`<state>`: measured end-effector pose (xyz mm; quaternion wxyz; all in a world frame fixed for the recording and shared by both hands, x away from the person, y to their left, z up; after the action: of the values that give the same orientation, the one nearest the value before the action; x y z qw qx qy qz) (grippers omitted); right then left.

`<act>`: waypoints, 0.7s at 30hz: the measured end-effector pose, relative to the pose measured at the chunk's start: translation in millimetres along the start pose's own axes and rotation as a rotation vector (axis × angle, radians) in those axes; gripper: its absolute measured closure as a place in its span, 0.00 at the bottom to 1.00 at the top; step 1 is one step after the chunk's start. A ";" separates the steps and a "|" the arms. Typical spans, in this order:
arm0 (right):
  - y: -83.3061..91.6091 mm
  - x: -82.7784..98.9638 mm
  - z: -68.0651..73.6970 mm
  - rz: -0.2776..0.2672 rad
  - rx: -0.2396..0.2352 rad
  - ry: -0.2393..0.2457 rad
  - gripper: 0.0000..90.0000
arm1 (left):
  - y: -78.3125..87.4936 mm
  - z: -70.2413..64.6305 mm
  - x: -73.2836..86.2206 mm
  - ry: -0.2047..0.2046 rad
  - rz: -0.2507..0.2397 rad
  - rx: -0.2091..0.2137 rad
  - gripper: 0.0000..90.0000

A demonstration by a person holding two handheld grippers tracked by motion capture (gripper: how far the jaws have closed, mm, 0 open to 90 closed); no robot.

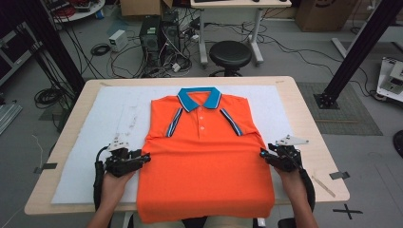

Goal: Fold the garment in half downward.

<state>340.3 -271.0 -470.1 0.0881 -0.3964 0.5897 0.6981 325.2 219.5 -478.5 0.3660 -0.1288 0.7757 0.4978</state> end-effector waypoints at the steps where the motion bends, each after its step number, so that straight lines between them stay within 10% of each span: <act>1: 0.9 2.1 0.7 0.003 -0.003 0.007 0.67 | 1.3 -1.3 1.6 0.002 0.005 0.000 0.59; 9: 3.9 15.5 10.9 0.050 -0.018 0.017 0.69 | 9.2 -11.9 14.7 -0.025 0.022 -0.038 0.67; 13: 7.6 21.3 13.4 0.057 -0.038 -0.003 0.84 | 12.8 -19.3 22.2 -0.058 0.014 -0.102 0.90; 21: 20.9 26.3 18.7 0.046 -0.052 0.023 0.99 | 24.1 -19.7 29.9 -0.050 0.046 -0.044 0.98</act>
<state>302.0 -269.4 -471.8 0.0546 -0.3928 0.5813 0.7105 282.1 218.7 -478.3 0.3709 -0.1066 0.7580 0.5259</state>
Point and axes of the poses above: each handheld gripper's, and its own axes: y roughly backward along the jaws, x roughly out of its underside, z roughly to its left, the point moved 4 cm from there along -y, roughly forward along the jaws, and after that the axes turned 7 degrees about z, right-handed, at the moved point
